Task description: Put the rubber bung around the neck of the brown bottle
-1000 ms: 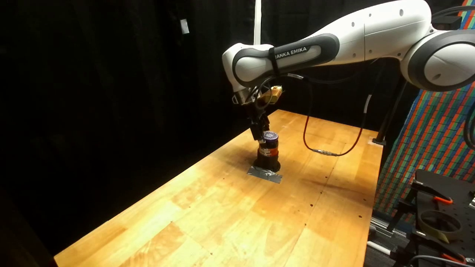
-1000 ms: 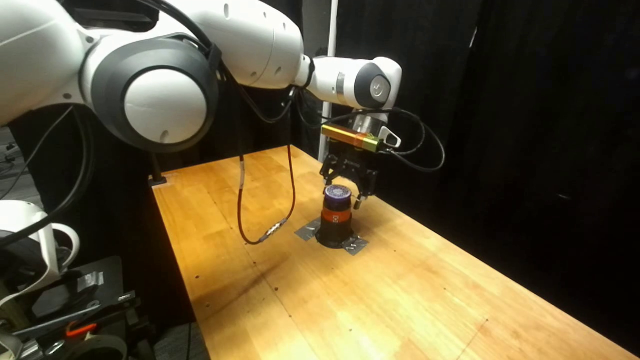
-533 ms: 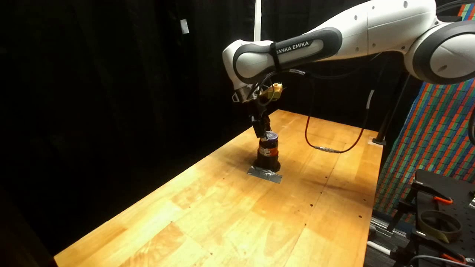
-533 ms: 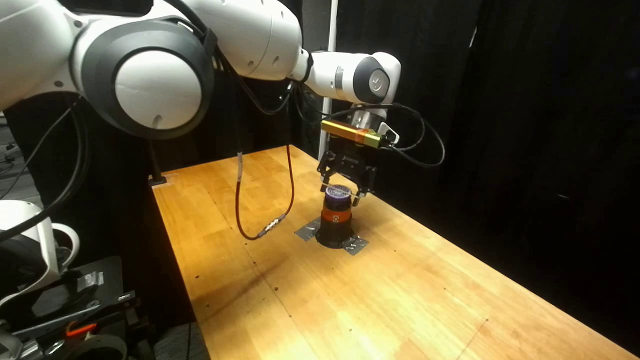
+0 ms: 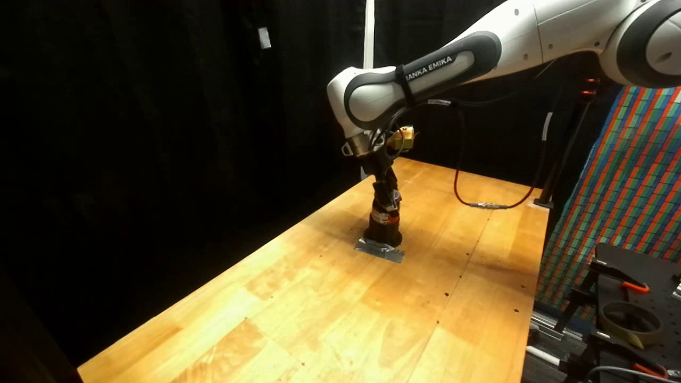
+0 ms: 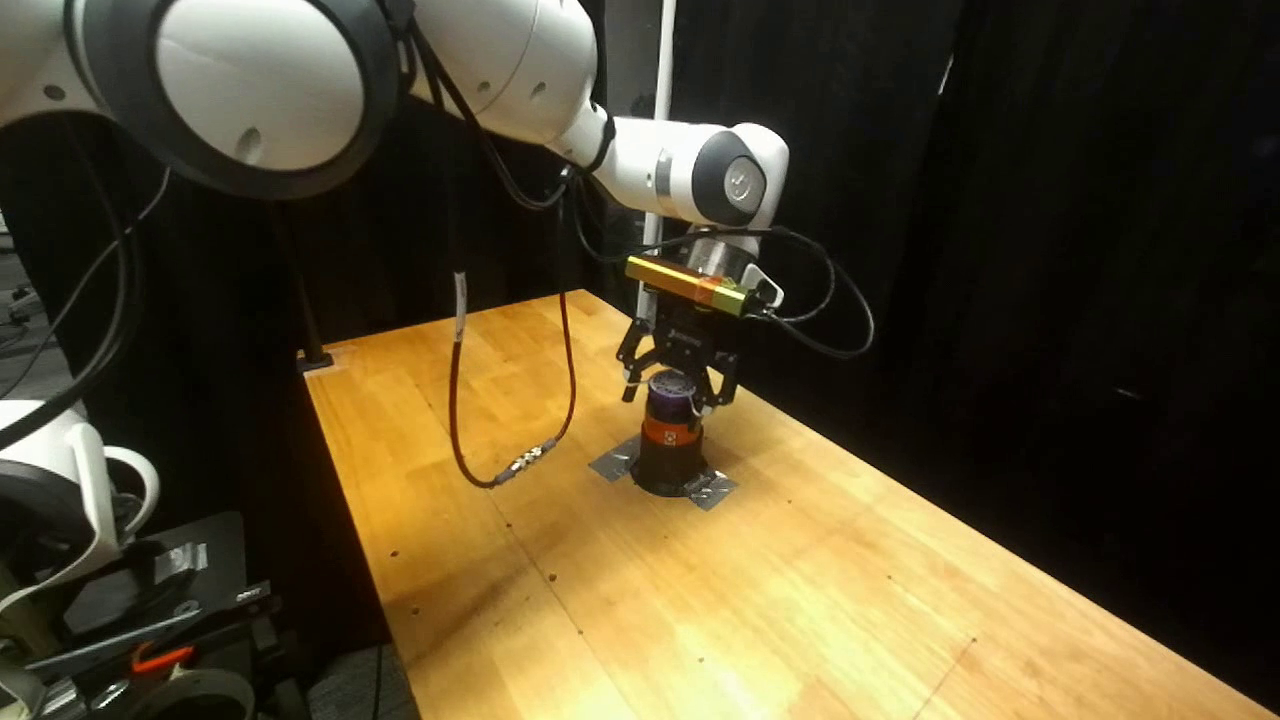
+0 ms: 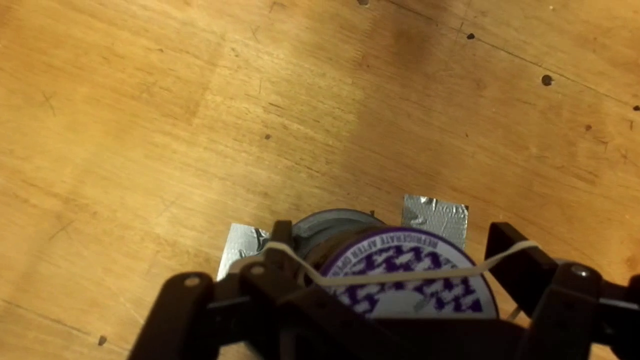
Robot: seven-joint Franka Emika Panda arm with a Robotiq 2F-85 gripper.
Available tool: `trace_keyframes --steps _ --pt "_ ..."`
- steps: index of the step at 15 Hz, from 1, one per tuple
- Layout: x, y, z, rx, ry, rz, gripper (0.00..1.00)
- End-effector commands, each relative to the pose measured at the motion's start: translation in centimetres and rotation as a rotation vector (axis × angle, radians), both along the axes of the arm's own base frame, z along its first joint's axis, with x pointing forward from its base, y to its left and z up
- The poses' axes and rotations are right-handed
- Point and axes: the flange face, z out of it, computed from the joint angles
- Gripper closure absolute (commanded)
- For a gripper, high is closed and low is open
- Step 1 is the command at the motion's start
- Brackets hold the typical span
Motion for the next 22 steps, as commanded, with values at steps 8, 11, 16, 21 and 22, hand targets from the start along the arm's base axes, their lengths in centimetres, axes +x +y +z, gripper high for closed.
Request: trace_keyframes --steps 8,11,16,21,22 --pt "-5.6 0.1 2.1 -0.030 -0.197 -0.124 0.00" --pt "-8.3 -0.1 2.3 -0.039 -0.194 -0.134 0.00" --pt "-12.4 -0.7 2.6 -0.033 -0.247 -0.135 0.26" --pt "-16.1 -1.0 2.6 -0.029 -0.413 -0.113 0.64" --pt "-17.0 -1.1 2.4 -0.033 -0.449 -0.108 0.71"
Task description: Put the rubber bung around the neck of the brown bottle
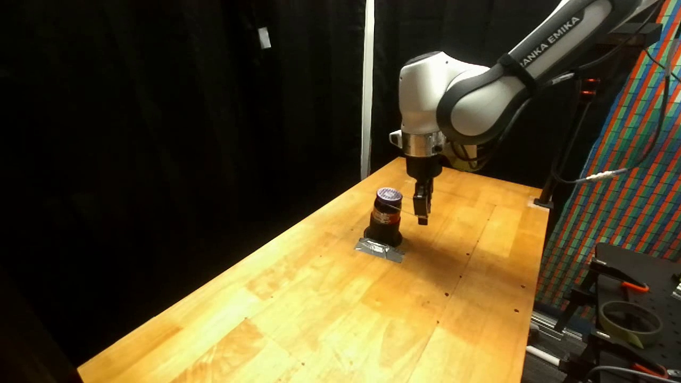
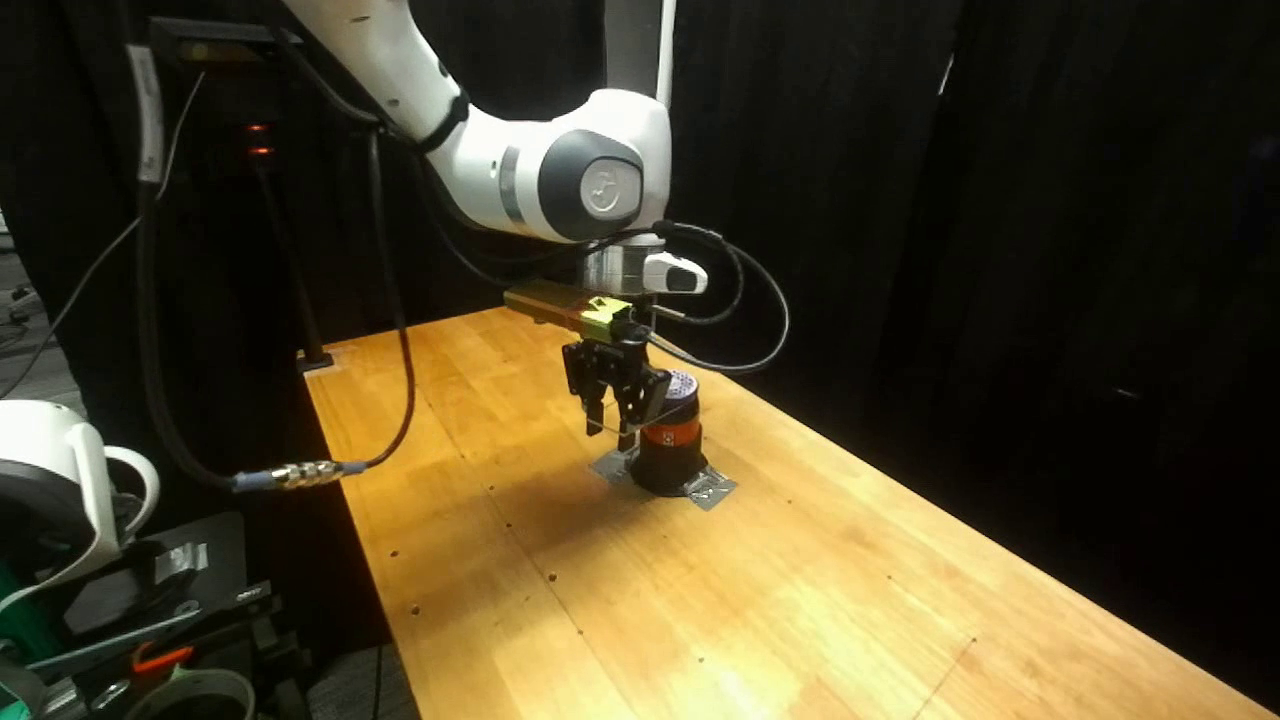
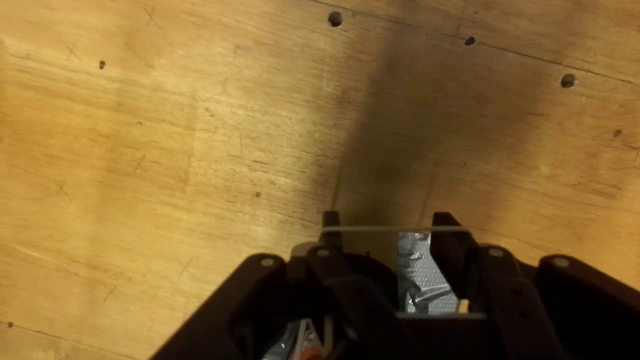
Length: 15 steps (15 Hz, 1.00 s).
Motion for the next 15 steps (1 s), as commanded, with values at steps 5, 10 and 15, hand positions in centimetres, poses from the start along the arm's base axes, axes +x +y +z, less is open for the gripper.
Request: trace_keyframes --steps 5,10,15 --pt "-9.3 -0.9 -0.9 -0.029 -0.273 0.033 0.88" --pt "-12.0 -2.2 -1.2 0.028 -0.468 0.073 0.81" --pt "-11.4 -4.3 1.0 0.149 -0.627 0.093 0.85"
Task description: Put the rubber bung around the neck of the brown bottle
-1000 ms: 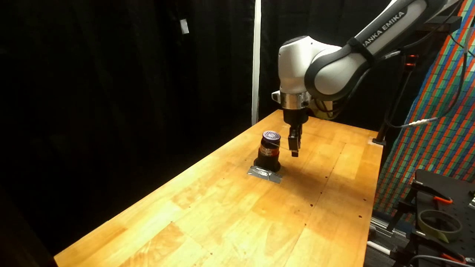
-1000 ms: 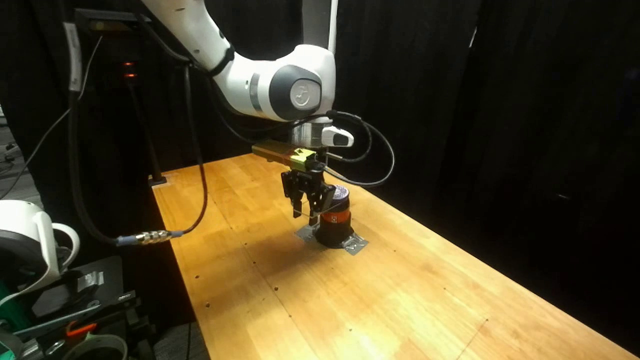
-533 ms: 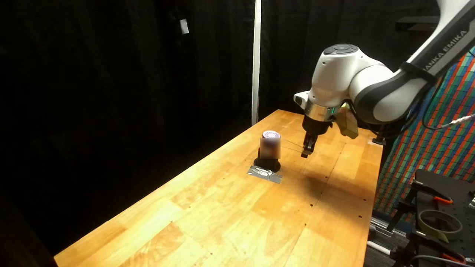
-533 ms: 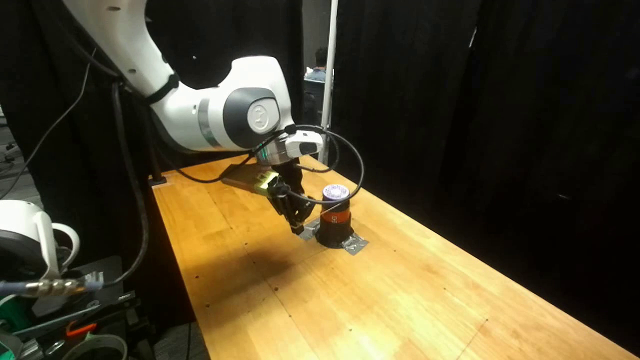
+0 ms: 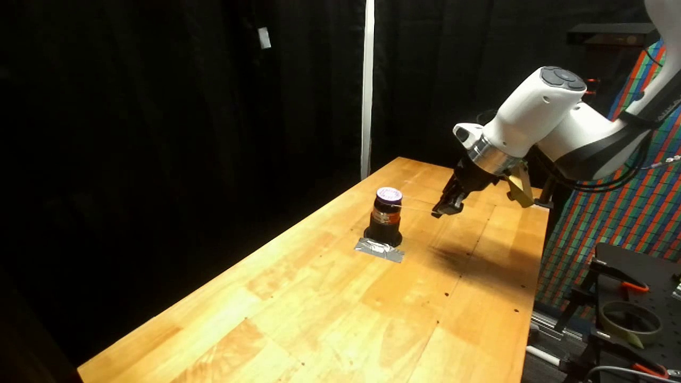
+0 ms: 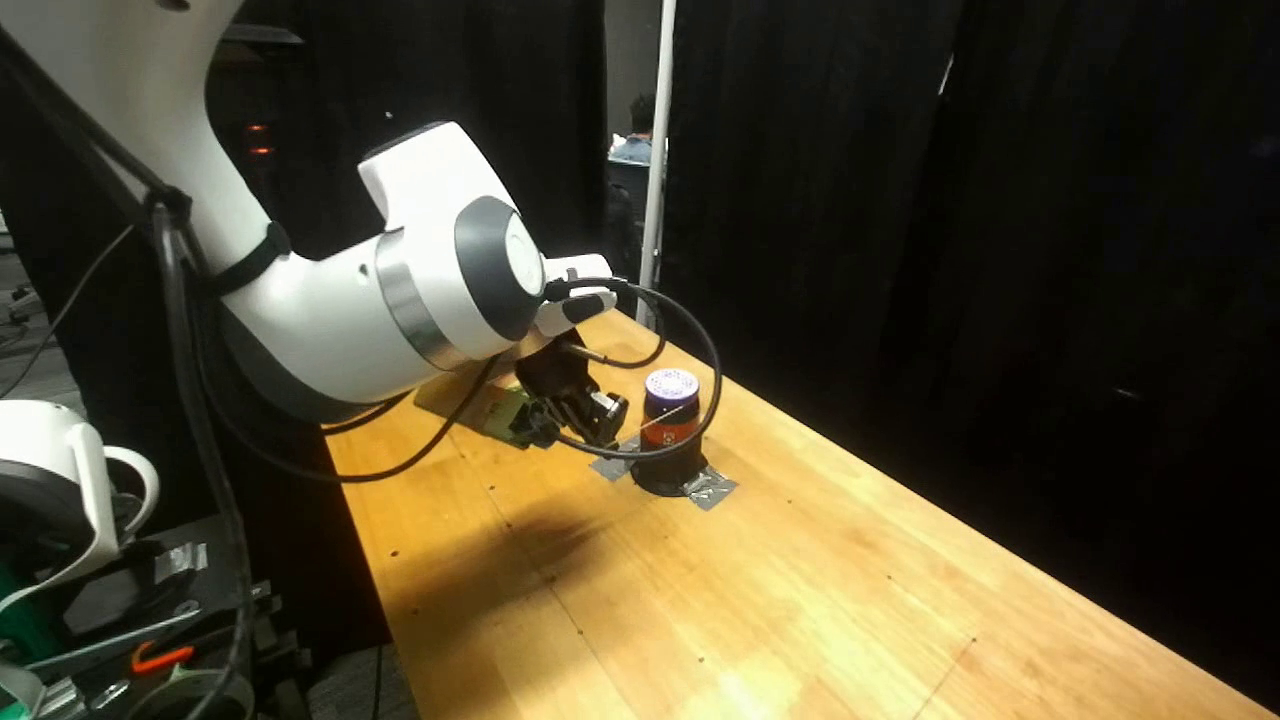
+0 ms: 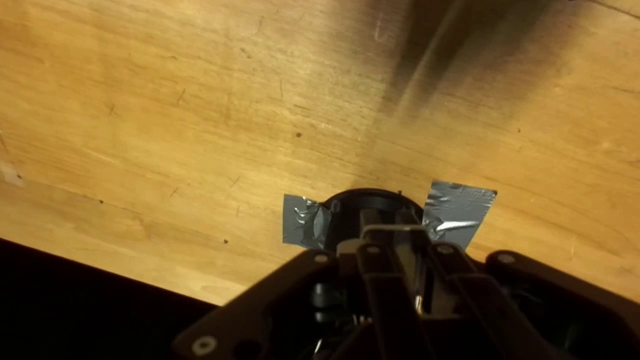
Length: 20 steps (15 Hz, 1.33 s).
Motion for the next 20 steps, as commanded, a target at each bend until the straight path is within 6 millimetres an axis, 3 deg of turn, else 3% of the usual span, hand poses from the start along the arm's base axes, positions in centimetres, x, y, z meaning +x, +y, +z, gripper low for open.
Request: trace_keyframes --steps 1,5,8,10,12,14,15,17,20 --pt "0.0 -1.3 2.7 0.085 -0.091 0.024 0.84" --pt "2.1 -2.3 6.4 0.166 -0.192 0.058 0.83" --pt "2.9 -3.3 7.0 0.207 -0.240 0.069 0.85" --pt "3.1 -4.5 6.5 0.221 -0.279 0.069 0.84" --pt "2.5 -5.6 4.7 0.221 -0.315 0.071 0.84" --pt "1.0 -5.0 2.4 0.200 -0.253 0.060 0.85" --pt "0.6 -4.1 2.5 0.150 -0.182 0.048 0.59" --pt "0.2 -3.2 1.9 0.037 -0.092 0.030 0.57" --pt "0.8 -1.7 3.5 -0.088 -0.034 -0.015 0.35"
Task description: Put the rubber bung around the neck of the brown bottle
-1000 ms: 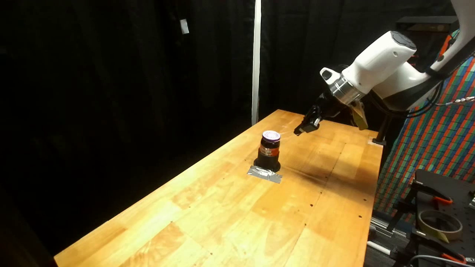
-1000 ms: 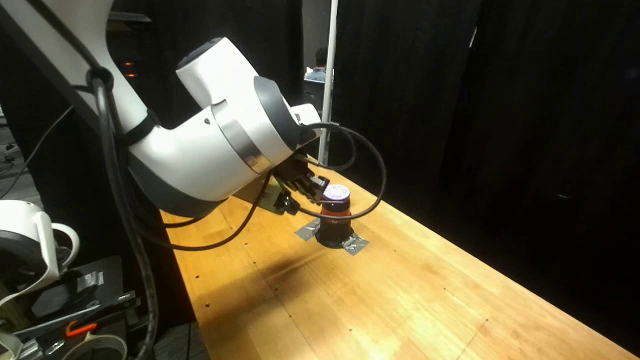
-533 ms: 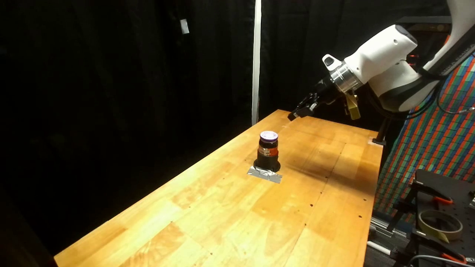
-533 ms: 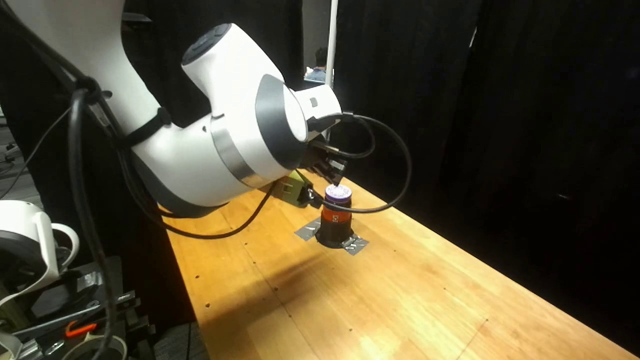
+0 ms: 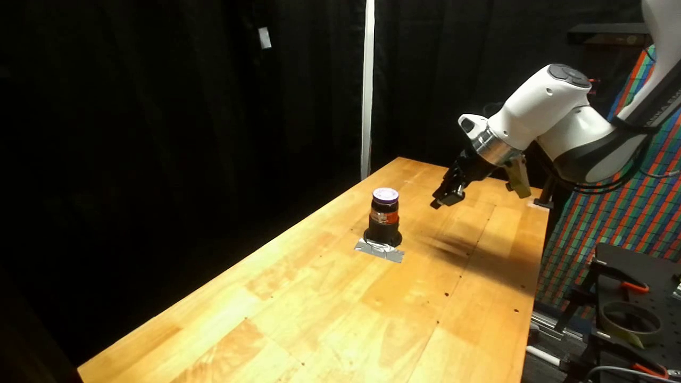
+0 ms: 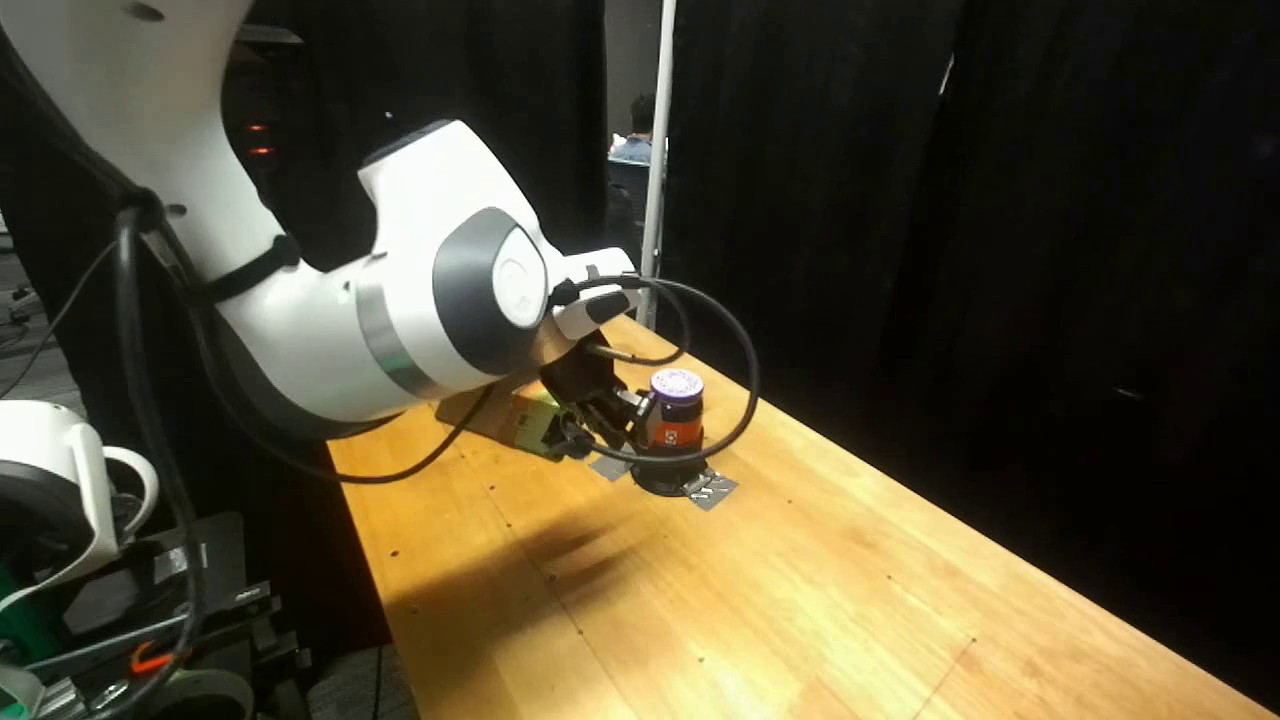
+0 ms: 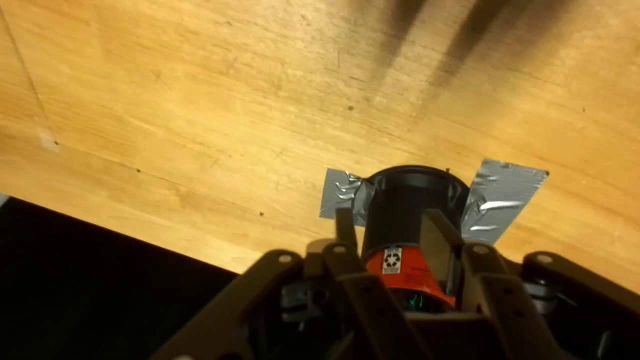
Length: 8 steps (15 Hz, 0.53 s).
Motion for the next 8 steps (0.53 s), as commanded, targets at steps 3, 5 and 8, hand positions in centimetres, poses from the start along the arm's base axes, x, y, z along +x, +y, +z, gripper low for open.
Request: trace_keyframes --steps 3,5,8 --pt "1.0 2.9 5.6 -0.166 0.049 -0.099 0.13" --pt "1.3 4.4 8.3 -0.214 0.050 -0.127 0.01" --pt "0.6 7.1 14.3 -0.244 0.044 -0.171 0.00"
